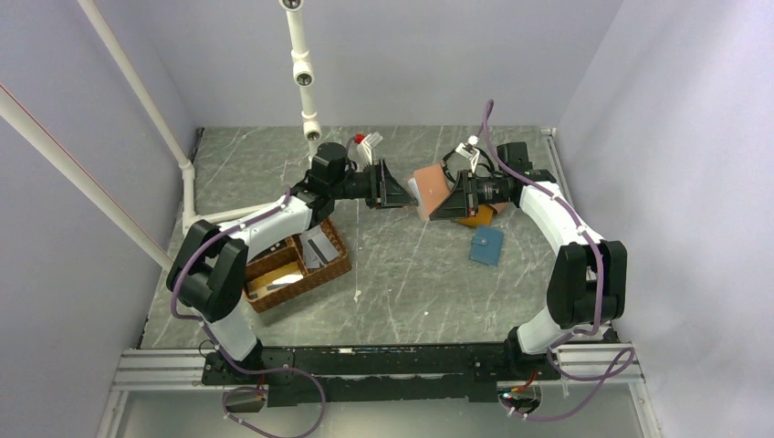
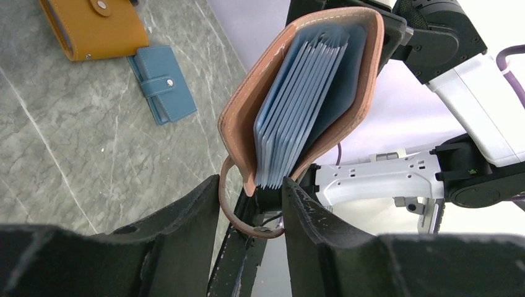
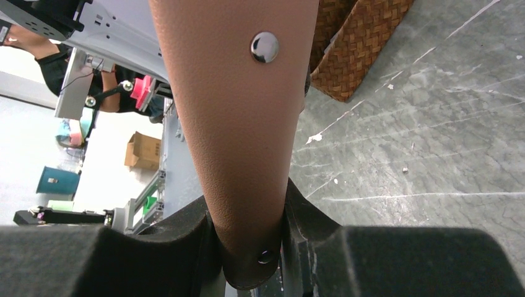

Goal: Take the credit cards out of the card holder

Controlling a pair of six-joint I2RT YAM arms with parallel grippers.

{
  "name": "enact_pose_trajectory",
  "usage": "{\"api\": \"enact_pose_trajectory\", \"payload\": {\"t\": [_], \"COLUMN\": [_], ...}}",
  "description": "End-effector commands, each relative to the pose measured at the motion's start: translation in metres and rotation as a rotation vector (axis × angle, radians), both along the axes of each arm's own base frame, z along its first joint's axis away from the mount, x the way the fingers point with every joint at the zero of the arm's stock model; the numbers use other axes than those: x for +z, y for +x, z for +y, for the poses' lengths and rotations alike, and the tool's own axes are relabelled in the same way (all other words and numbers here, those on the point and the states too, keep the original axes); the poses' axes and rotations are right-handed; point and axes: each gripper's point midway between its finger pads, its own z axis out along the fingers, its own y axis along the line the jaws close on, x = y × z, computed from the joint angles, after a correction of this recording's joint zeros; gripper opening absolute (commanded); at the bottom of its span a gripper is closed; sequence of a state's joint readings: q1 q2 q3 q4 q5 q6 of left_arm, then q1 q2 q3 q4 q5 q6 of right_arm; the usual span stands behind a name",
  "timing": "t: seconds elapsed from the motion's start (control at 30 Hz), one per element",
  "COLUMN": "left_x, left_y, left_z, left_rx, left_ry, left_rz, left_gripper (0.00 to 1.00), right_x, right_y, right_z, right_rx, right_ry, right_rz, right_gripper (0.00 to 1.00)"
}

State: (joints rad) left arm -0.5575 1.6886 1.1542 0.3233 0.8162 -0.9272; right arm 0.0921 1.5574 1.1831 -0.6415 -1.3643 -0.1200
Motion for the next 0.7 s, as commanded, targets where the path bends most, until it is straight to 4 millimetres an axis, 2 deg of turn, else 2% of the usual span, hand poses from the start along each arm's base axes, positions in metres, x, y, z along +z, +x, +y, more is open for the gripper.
{"api": "enact_pose_trajectory", "payload": {"t": [0.0,0.2,0.27,0.33,0.43,0.67], "left_x": [0.007,0.006,0.005,0.006,0.007,0.01], "left_y": [-0.005,-0.005,-0.005,-0.006,-0.006,-0.008], "left_z": [-0.004,-0.004,-0.005,-0.005,-0.006,-0.006], "left_rx": [-0.046,-0.051,-0.053,-0.06,-0.072,-0.075], "left_ry": [-0.015,-0.018,-0.019,-0.027,-0.039,-0.048], "left_rz": [-0.042,-0.031,-0.03,-0.031,-0.03,-0.044], "left_gripper": [0.46,0.44,0.39,0.26,0.0,0.0], "right_x": [0.019,0.019,0.019,0.018,0.017,0.005], "right_y": [-0.002,-0.001,-0.001,-0.001,-0.001,0.004], "right_z": [0.002,0.002,0.002,0.002,0.001,0.0], "right_rx": [0.038,0.037,0.036,0.036,0.031,-0.001], "right_ry": [0.063,0.061,0.061,0.059,0.053,0.009], "right_rz": [-0.084,-0.083,-0.083,-0.085,-0.083,-0.069], "right_gripper": [0.0,0.0,0.0,0.0,0.0,0.0]}}
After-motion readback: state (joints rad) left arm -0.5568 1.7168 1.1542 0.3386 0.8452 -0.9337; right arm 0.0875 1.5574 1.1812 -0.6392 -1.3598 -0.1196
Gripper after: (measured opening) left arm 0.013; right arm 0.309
